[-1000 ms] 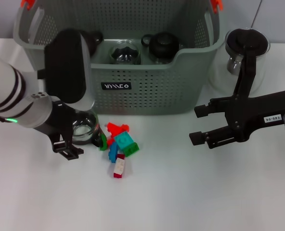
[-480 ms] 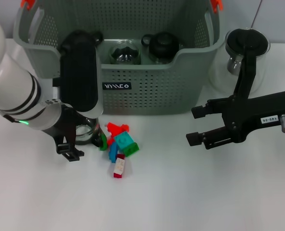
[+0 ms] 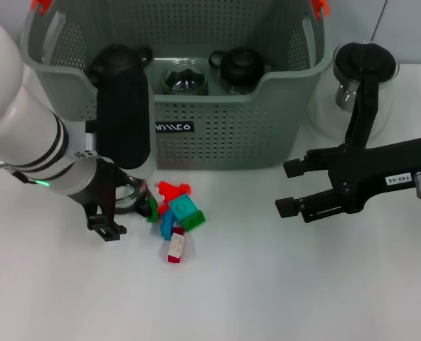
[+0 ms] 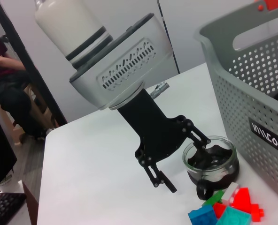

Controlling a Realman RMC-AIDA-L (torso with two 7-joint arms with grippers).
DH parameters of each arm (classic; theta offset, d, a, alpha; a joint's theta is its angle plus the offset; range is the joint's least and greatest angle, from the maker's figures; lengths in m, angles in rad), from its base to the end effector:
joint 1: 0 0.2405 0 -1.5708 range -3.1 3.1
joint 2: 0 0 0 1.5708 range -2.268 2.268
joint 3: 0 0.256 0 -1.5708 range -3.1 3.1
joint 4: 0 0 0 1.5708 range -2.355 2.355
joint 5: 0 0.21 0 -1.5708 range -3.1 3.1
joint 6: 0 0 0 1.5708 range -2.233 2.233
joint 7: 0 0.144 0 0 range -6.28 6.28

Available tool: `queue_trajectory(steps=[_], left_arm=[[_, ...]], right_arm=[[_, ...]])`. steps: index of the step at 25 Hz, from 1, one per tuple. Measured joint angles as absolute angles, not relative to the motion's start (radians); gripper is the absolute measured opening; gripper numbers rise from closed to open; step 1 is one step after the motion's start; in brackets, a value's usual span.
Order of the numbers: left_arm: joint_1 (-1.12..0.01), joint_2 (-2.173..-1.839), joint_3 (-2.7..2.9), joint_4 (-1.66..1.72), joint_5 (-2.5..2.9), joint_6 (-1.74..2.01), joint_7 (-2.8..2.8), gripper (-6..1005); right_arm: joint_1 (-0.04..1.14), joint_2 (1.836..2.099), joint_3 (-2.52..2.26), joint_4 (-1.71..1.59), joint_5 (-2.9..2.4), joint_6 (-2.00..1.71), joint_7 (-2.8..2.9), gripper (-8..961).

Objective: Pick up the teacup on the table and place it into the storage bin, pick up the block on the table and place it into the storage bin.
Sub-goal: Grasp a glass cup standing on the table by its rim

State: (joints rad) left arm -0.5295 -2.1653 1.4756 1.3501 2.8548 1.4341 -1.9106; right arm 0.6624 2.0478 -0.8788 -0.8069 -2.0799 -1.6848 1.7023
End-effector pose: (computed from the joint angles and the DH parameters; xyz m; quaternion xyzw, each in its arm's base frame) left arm -0.2044 0.3479 -0.0238 -0.9415 0.0089 0.3042 0.1448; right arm 0.2024 0.3484 0.0048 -0.9672 0.2041 0.1512 0.0030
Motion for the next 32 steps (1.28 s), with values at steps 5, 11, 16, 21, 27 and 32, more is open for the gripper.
queue_trajectory(steps=[5,11,16,21,27,32], left_arm=[[-0.537,-2.164,1.475,1.328,2.855,1.433,-1.91,834],[-0.547,-2.164,1.474,1.309,2.855,1.434,-1.91,833],[-0.552,-2.164,1.47,1.298,2.855,1.438,-1.913,832],[-0.552,-2.164,1.472,1.296,2.855,1.442,-1.912,832],[-0.552,-2.164,1.471,1.296,2.855,1.436,-1.912,829],[-0.563,-2.159,1.47,1.279,2.856,1.438,-1.916,816]], right_arm=[[0.662,2.048,-0.876,-0.807,-2.079,-1.686,1.703,916],[0.667,2.05,-0.876,-0.807,-2.079,-1.686,1.703,915],[0.669,2.049,-0.88,-0.807,-2.084,-1.686,1.703,915],[0.669,2.049,-0.878,-0.807,-2.084,-1.688,1.703,916],[0.663,2.049,-0.877,-0.807,-2.084,-1.688,1.7,916],[0.66,2.049,-0.876,-0.807,-2.083,-1.687,1.698,916]])
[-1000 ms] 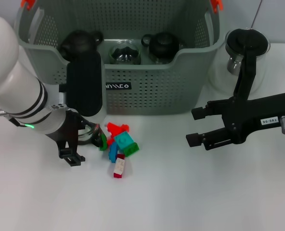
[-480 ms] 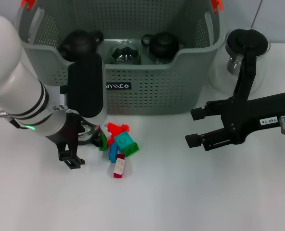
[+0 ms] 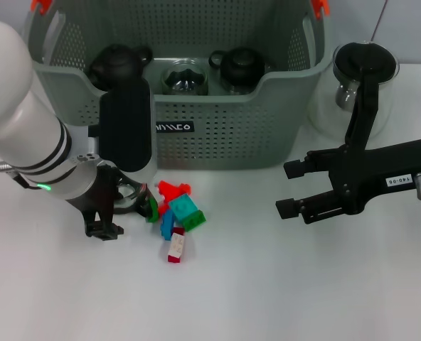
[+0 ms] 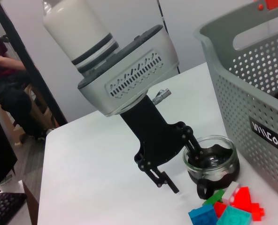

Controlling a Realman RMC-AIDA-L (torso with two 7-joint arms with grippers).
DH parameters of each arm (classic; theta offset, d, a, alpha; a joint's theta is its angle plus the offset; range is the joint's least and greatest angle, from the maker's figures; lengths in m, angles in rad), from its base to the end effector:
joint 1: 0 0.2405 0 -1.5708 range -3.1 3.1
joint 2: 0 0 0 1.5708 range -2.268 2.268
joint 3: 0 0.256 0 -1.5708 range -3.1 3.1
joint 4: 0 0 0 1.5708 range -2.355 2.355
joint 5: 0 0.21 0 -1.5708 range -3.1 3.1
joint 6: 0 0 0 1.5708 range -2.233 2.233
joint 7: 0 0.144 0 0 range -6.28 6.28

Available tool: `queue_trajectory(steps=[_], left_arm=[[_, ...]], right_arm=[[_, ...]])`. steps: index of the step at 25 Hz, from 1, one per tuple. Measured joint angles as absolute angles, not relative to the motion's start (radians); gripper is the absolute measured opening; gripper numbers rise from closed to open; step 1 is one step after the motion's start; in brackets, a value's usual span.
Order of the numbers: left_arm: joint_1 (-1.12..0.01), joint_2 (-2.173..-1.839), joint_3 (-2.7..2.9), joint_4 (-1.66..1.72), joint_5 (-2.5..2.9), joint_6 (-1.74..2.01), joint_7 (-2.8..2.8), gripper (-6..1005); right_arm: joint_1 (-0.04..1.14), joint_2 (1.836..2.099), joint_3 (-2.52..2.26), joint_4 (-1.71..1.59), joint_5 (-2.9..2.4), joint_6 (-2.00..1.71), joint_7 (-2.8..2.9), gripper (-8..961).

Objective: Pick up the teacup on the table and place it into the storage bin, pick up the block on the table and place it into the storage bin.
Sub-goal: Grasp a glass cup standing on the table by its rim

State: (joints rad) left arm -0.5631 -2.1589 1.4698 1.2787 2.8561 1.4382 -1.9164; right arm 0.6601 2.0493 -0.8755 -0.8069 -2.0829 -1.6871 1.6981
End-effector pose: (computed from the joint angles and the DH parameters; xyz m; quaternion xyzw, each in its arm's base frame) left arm -0.2108 0.3495 -0.0291 -0.9407 -0.0021 0.3152 0.1254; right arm 0.2033 0.3475 0.0046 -0.9672 0.2038 0.1514 0.0027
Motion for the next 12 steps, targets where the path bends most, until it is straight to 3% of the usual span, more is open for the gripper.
queue_trajectory(steps=[2,8,12], left_arm=[[-0.568,-2.158,1.468,1.272,2.856,1.44,-1.918,609],[-0.571,-2.157,1.466,1.27,2.856,1.438,-1.919,414],[-0.573,-2.157,1.469,1.267,2.856,1.433,-1.92,420]], right_arm=[[0.66,2.049,-0.875,-0.807,-2.082,-1.688,1.698,915],[0.66,2.049,-0.875,-0.807,-2.08,-1.689,1.698,915],[0.66,2.049,-0.876,-0.807,-2.08,-1.686,1.698,915]])
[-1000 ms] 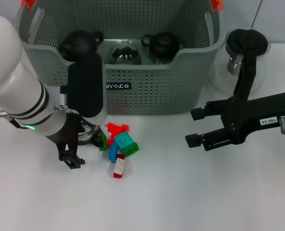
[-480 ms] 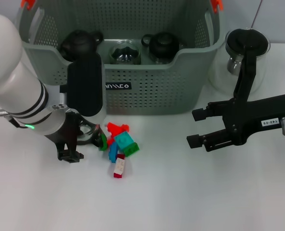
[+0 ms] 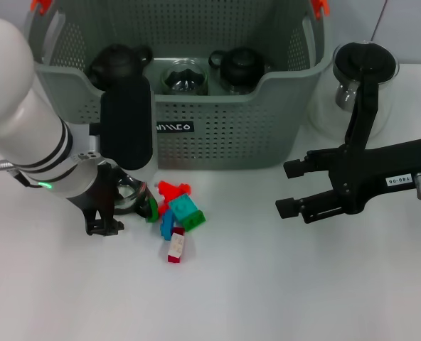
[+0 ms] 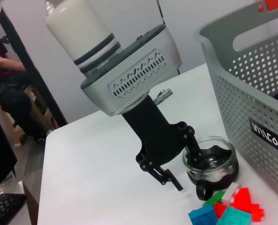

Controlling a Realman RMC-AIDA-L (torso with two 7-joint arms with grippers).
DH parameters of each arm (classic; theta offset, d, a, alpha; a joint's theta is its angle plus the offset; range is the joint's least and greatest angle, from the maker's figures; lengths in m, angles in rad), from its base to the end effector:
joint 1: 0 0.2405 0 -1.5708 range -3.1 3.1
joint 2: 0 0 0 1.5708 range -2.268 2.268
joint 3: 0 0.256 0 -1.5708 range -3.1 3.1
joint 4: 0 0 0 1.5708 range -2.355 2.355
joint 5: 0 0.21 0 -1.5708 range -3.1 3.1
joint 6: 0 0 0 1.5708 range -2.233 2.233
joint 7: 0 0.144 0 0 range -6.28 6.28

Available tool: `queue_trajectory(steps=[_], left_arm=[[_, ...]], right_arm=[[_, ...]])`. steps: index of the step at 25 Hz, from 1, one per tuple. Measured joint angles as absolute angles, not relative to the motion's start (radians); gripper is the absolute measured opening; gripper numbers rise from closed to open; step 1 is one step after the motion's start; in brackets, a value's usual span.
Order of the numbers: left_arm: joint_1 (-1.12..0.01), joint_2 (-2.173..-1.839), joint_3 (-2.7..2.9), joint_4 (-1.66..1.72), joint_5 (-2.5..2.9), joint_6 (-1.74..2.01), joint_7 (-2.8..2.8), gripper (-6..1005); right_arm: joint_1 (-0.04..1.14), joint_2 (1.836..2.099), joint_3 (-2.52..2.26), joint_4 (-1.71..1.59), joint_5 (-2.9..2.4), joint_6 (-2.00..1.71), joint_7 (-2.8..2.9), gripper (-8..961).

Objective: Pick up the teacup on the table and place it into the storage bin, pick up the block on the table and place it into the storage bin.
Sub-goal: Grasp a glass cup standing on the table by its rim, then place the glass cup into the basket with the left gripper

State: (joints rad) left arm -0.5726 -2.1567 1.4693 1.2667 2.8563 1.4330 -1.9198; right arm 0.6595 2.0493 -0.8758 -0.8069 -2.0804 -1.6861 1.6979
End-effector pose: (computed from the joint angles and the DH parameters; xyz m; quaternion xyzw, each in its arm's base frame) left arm -0.2105 0.3515 -0.0295 -0.9403 -0.0021 0.3162 0.1260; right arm 0.2032 0.3476 0.0046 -0.9670 0.2039 0.1525 0.0033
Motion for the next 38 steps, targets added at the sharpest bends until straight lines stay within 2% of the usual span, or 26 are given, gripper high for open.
queue_trajectory(steps=[19,26,38], left_arm=[[-0.599,-2.153,1.466,1.24,2.856,1.427,-1.945,246],[-0.601,-2.152,1.472,1.24,2.856,1.438,-1.947,79],[-0.562,-2.162,1.448,1.421,2.856,1.616,-1.956,62]], right_arm=[[0.661,2.049,-0.87,-0.807,-2.08,-1.684,1.699,916],[0.663,2.048,-0.864,-0.808,-2.08,-1.684,1.697,915],[0.66,2.046,-0.856,-0.812,-2.08,-1.687,1.692,915]])
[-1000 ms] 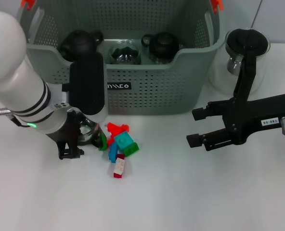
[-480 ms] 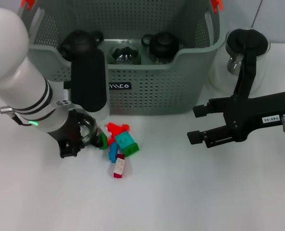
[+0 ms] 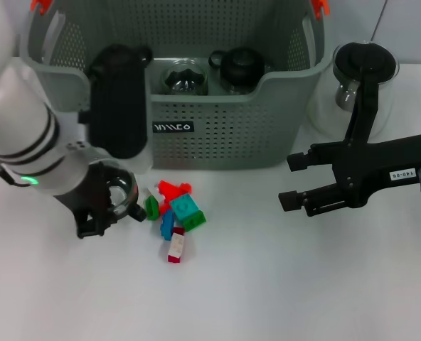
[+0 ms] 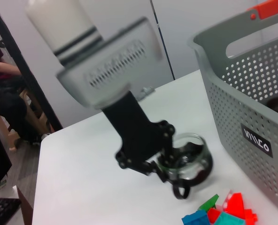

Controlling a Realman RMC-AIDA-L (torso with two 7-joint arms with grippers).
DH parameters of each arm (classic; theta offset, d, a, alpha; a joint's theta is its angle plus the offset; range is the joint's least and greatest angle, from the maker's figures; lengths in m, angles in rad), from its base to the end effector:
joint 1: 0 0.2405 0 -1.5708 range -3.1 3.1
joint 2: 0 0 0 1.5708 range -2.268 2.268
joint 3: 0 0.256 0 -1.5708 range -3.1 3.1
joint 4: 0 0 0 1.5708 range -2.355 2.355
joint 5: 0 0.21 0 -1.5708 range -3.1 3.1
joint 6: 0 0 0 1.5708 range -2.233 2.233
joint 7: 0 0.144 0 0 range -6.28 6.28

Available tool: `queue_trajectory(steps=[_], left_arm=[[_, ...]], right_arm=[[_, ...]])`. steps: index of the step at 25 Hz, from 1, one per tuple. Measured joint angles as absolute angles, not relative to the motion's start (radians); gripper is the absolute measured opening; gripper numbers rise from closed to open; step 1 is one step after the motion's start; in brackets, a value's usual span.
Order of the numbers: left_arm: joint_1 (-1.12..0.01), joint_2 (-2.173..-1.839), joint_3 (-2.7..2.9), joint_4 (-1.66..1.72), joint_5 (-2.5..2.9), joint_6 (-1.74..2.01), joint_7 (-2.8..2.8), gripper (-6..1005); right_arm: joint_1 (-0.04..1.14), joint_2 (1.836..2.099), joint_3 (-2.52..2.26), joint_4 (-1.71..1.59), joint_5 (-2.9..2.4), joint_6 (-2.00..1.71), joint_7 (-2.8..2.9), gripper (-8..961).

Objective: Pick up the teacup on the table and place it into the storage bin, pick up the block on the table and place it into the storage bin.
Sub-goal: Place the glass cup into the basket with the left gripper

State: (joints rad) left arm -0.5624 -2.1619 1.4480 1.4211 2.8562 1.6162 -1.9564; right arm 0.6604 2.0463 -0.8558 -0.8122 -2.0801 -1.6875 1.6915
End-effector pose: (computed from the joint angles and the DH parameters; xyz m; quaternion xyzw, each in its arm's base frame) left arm -0.1903 0.3377 -0.0101 -0.9420 -0.0180 0.3162 0.1113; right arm 0.2034 0.3499 0.0092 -0.9666 0.2015 0.1580 0.0122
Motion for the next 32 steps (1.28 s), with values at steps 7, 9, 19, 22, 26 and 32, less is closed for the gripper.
queue_trajectory(steps=[7,9,19,22,26,32], left_arm=[[-0.515,-2.173,1.371,1.677,2.762,1.853,-2.032,57],[-0.513,-2.173,1.347,1.717,2.712,1.887,-2.055,57],[-0.604,-2.167,1.026,1.847,2.242,1.886,-2.151,57],[-0.692,-2.152,0.936,1.729,2.248,1.783,-2.152,57],[-0.795,-2.074,0.899,1.423,2.277,1.575,-2.154,56],[-0.947,-1.962,0.908,0.946,2.283,1.306,-2.125,56]], right_arm=[[0.66,2.04,-0.859,-0.809,-2.084,-1.692,1.676,916],[0.66,2.037,-0.862,-0.809,-2.085,-1.695,1.677,916],[0.659,2.018,-0.865,-0.812,-2.116,-1.741,1.679,916],[0.66,2.011,-0.865,-0.817,-2.117,-1.756,1.685,916],[0.66,2.006,-0.865,-0.817,-2.118,-1.761,1.687,915],[0.665,2.005,-0.863,-0.817,-2.138,-1.763,1.688,915]])
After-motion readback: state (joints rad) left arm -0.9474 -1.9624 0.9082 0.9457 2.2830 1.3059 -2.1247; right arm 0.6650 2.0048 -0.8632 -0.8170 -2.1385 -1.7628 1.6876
